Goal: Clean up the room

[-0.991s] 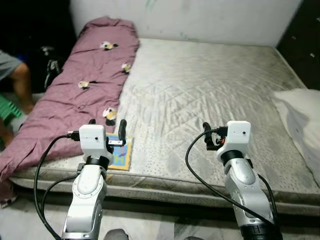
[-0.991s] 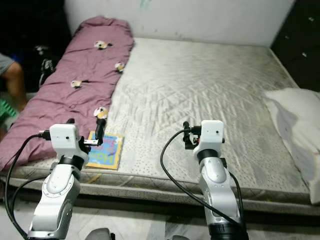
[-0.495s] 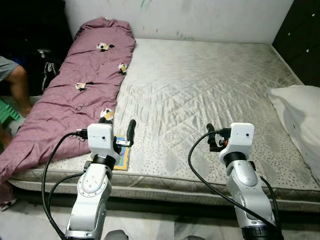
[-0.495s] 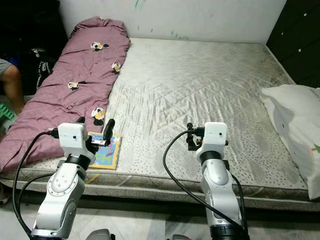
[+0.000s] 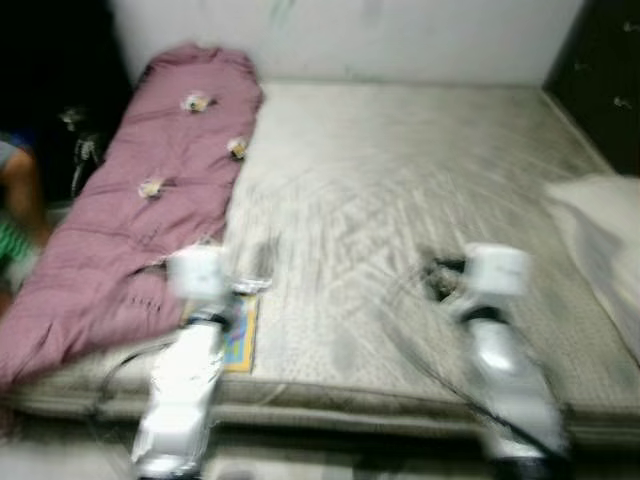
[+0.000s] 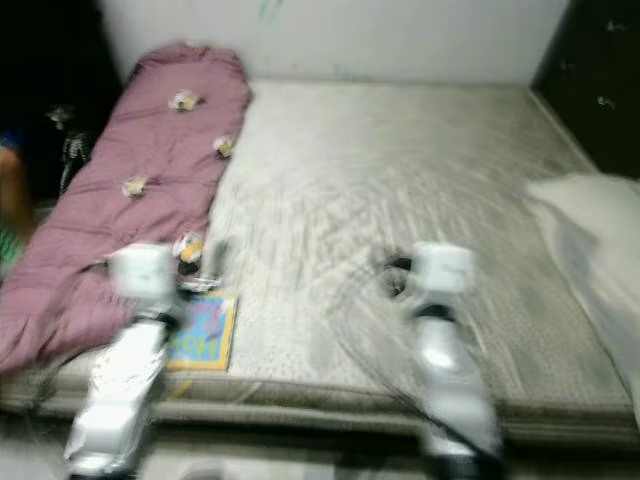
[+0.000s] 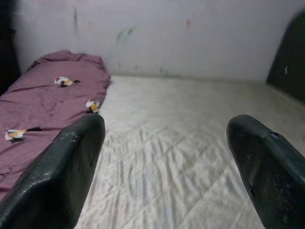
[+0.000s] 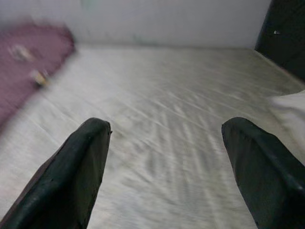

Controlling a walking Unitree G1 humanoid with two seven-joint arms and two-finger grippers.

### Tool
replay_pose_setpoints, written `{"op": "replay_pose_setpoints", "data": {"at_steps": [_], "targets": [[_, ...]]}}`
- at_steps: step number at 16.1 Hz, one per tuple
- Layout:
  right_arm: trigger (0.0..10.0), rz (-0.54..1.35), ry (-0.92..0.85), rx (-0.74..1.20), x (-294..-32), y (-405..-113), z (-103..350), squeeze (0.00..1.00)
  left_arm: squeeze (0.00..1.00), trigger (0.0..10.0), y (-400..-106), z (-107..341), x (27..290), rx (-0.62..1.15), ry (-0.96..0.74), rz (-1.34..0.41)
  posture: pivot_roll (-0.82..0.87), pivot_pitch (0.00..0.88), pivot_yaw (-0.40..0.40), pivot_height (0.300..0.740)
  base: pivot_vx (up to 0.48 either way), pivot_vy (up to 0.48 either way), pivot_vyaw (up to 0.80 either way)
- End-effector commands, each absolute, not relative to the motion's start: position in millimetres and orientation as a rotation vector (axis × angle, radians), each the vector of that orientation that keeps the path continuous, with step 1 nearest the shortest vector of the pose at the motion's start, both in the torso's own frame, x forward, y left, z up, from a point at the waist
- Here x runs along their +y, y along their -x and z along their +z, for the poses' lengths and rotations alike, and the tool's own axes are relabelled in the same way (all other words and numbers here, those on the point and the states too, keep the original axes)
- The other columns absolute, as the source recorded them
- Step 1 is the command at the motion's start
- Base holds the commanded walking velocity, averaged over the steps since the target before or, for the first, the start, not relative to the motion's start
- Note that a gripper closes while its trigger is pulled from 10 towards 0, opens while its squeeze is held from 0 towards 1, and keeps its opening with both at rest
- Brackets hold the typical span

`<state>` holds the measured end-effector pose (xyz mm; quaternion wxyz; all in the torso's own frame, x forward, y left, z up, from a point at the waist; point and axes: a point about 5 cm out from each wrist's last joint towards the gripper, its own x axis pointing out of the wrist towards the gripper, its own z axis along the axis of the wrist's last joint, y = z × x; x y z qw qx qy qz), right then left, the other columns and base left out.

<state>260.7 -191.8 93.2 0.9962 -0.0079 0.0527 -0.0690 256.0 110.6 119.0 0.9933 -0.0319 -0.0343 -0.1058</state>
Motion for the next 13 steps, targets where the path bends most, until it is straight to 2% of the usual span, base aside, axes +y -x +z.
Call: {"op": "replay_pose_setpoints", "data": {"at_steps": [1,9,13], "targets": [[10.0,-0.071,-0.017,0.062,-169.5,-269.7,103.7,0.0,0.0,10.0,-252.4,110.1,131.2,-0.028,0.027,-0.15,0.03,0.018,-0.008,0.74,0.0,0.0,0.0],[10.0,-0.072,-0.009,0.065,-168.3,-270.9,103.9,0.0,0.0,10.0,-254.0,109.0,132.0,-0.014,0.038,-0.129,0.03,0.03,-0.008,0.74,0.0,0.0,0.0],[10.0,-0.078,-0.007,0.065,-169.6,-273.5,104.6,0.0,0.0,10.0,-257.0,109.2,133.3,-0.009,0.073,-0.12,0.02,0.03,-0.003,0.74,0.0,0.48,0.0]]}}
